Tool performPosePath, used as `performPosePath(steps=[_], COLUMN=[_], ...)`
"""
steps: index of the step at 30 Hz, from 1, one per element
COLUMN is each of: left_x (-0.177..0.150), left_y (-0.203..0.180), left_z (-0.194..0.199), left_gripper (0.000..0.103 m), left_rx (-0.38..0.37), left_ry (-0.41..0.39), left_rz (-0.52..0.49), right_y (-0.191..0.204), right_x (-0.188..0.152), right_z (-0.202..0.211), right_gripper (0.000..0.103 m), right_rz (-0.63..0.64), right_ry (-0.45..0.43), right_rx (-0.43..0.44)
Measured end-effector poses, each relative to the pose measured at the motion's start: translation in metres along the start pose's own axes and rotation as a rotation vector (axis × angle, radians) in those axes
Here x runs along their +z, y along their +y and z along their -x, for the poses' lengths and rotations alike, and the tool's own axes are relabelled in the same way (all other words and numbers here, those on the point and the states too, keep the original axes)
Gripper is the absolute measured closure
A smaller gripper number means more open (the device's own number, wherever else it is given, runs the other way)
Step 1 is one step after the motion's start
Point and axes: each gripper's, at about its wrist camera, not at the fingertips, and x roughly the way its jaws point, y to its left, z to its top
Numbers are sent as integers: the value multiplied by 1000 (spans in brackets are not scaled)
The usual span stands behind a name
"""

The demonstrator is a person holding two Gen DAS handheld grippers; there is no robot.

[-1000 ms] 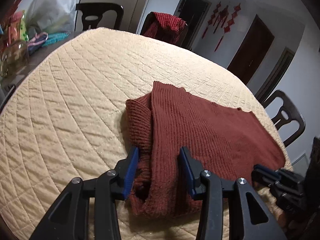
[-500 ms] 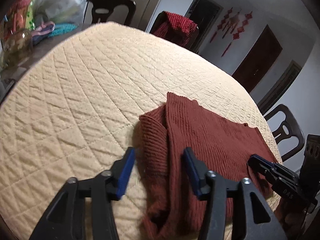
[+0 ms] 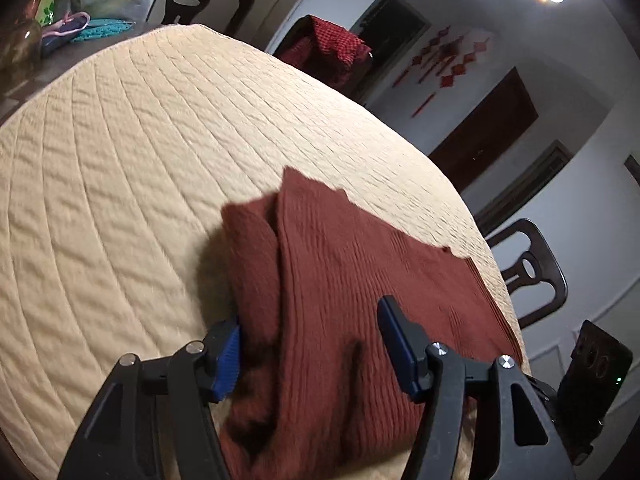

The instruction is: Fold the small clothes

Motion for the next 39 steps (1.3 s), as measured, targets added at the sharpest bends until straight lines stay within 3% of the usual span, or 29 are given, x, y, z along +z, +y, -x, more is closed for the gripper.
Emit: performPosePath(steps=[7, 11, 15, 20, 25, 26, 30, 32, 34, 37, 39], left_x=[-11, -1, 14, 34, 41, 39, 21, 13, 13, 24, 34], left_y=[-1, -3, -27, -84, -144, -154, -179, -177, -173, -163, -151], left_z=[8, 9, 20, 25, -4, -15, -72, -88, -78, -38, -12], left_gripper=[42, 81, 83, 84, 88, 96, 96, 96, 95, 89, 77], left_rx=[-48, -81, -129, -215, -296, -305, -310, -291, -328, -363, -336], left_ry=[9, 17, -15, -46, -1, 19, 175, 246, 231, 144, 60], left_rz=[44, 75, 52, -33, -130, -146, -197, -182, -170, -170, -170], right_y=[-10, -13, -25, -48, -68, -69, -73, -74, -79, -85, -88], right_x=[-5, -4, -7, -14, -20, -20, -26, -28, -30, -27, -25], right_z=[4, 10, 22, 38, 51, 52, 57, 58, 63, 66, 63], right_gripper=[88, 88, 88, 88, 88, 88, 88, 81, 77, 76, 75], right_rz=[-22, -28, -51, -116, -169, -173, -188, -200, -218, -283, -332], right_ry=[-10, -18, -36, -58, -83, -84, -86, -86, -103, -129, -135], right_rx=[37, 29, -3, -49, -83, -85, -73, -52, -4, 115, 195])
